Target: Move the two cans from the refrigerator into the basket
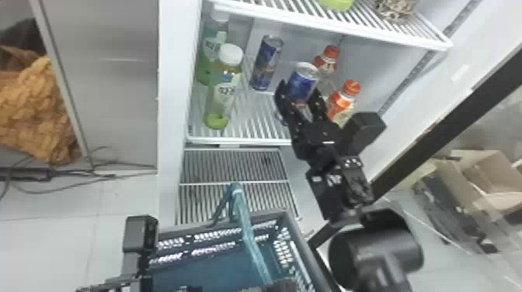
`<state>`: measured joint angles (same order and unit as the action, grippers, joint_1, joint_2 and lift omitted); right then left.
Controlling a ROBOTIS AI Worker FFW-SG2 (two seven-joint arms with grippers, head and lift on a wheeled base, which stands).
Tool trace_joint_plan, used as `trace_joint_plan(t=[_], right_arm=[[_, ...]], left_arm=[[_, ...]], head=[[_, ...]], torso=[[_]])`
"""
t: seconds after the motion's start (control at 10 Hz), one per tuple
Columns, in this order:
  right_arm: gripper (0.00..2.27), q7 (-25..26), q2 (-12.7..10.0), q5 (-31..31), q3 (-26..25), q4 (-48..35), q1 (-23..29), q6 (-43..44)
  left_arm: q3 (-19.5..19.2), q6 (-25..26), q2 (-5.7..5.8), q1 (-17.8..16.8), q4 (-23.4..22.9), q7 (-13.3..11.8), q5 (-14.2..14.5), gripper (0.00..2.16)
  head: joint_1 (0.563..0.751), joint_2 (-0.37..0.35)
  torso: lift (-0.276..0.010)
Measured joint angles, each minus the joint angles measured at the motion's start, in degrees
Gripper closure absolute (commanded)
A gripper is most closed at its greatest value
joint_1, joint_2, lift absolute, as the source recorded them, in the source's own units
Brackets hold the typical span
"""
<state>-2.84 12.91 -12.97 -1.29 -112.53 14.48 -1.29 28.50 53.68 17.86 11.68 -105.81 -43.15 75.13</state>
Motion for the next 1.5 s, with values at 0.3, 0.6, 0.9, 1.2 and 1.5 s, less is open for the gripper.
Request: trace_joint_plan(t=[0.3, 0.6, 0.9, 1.2, 1.5], right_arm=[[0.71, -0.69, -0.51, -1.24, -2.97, -8.78, 7.51, -3.92], [0.71, -0.77, -0.54, -2.45, -3.52, -15.17, 12.94, -5.96], [0.71, -0.85, -1.89, -3.39, -6.41, -21.57, 17.96, -9.97], [0.71, -0.85, -2.61, -5.87, -8.7, -28.85, 23.54, -16.69], [0.71, -0.85, -2.63, -9.01, -9.37, -35.42, 27.87, -23.89]], left_arm=[[-0.17, -0.13, -0.11, 0.14, 0.0, 0.0, -0.18, 1.18], [-0.29, -0.25, -0.16, 0.27, 0.0, 0.0, -0.18, 1.18], [-0.37, -0.44, -0.25, 0.31, 0.0, 0.0, -0.16, 1.18], [-0.63, -0.53, -0.36, 0.63, -0.01, 0.0, 0.0, 1.18], [-0.59, -0.53, -0.25, 0.44, -0.01, 0.0, -0.07, 1.18]], head=[[0.695, -0.35], [0.695, -0.35], [0.695, -0.35], [0.695, -0.35], [0.695, -0.35]], torso=[[-0.276], [-0.276], [-0.276], [-0.276], [-0.276]])
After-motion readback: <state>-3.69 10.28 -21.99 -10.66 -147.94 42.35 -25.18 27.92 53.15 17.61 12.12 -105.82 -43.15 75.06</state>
